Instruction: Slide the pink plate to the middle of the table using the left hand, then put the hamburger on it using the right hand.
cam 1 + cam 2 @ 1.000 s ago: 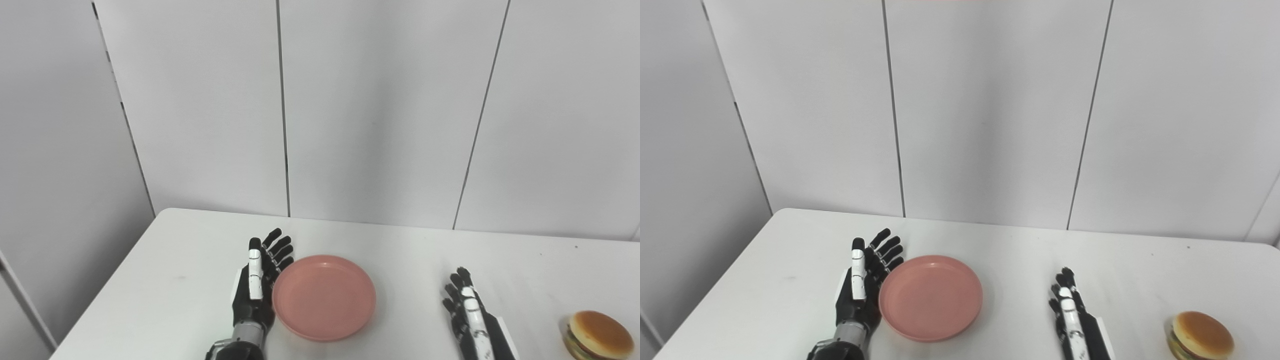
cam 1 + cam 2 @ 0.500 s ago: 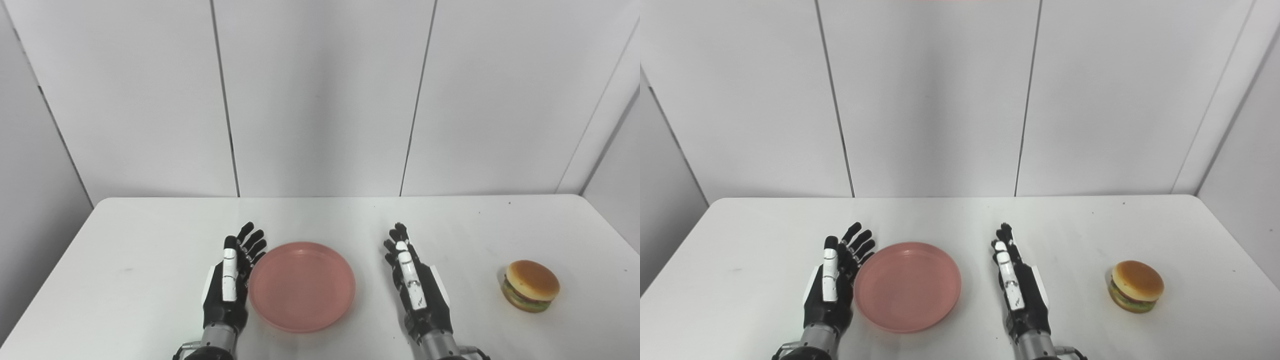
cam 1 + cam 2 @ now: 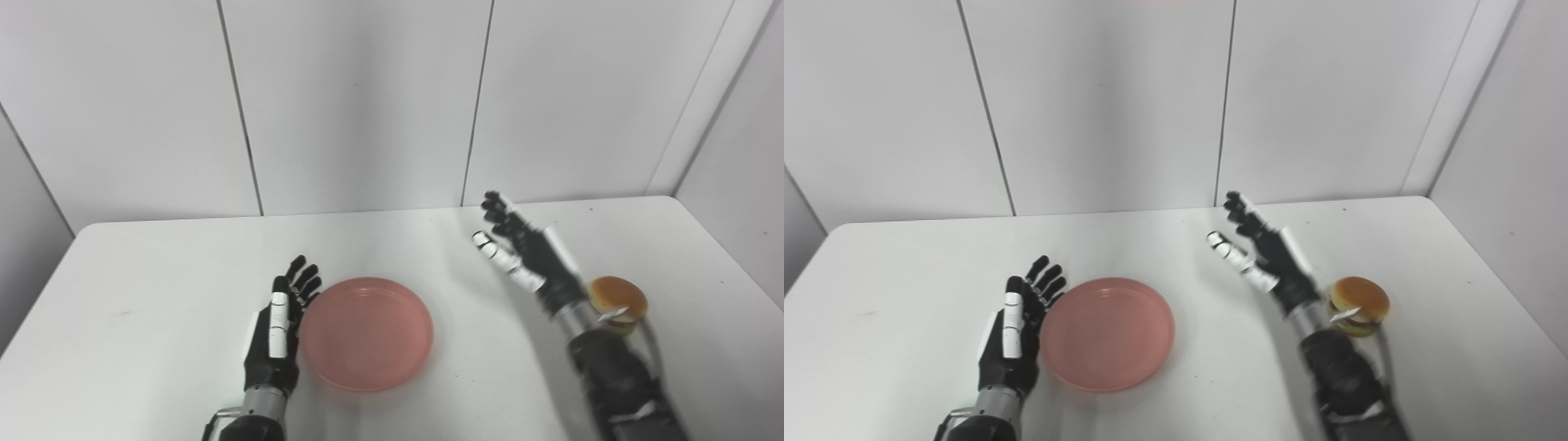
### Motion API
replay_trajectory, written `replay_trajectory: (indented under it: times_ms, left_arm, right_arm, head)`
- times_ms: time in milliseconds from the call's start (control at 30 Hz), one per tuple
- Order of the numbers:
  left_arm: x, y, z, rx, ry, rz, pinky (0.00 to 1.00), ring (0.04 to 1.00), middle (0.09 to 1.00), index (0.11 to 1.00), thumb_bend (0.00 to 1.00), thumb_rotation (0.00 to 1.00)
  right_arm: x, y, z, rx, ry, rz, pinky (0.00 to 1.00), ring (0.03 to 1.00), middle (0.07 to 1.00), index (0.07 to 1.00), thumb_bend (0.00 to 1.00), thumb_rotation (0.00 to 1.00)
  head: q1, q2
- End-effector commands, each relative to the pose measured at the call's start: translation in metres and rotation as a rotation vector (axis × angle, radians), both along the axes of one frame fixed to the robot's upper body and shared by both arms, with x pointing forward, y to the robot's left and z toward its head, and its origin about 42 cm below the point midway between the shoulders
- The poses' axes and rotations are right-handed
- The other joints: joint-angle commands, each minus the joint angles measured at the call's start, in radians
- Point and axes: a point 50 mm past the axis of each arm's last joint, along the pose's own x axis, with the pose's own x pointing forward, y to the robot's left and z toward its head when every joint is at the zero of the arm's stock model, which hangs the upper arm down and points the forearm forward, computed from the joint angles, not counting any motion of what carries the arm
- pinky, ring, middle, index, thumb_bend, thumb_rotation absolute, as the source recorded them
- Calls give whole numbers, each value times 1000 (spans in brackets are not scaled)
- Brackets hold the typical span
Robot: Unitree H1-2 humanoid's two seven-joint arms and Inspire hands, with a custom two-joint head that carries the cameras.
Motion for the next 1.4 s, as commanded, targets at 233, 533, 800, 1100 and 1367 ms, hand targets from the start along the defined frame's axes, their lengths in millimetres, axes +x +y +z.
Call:
replay_trajectory:
  times_ms: [233,533,800,1100,1367]
  left_arm:
    - [-6,0,-18,10,14,-20,955,951,957,949,775,1000]
    - [-6,9,-23,12,-1,0,944,937,945,950,764,1000]
    - [-9,10,-23,15,-6,13,925,923,931,932,754,1000]
    - [-9,6,-21,13,-3,5,931,927,937,938,740,1000]
    - [-9,4,-20,8,1,-10,932,933,941,944,741,1000]
  right_arm:
    - [-15,-58,33,-432,71,-110,831,886,899,865,821,392]
    - [-11,-85,33,-731,202,-174,850,926,896,869,897,350]
    - [-4,-97,15,-838,260,-216,939,943,913,890,935,350]
    - [0,-102,-1,-871,323,-205,959,950,925,899,951,373]
    - [-1,-102,-1,-755,271,-225,544,595,622,529,584,65]
  head:
    - [-80,-10]
    - [-110,-17]
    - [-111,-14]
    - [-106,-16]
    - [-93,-17]
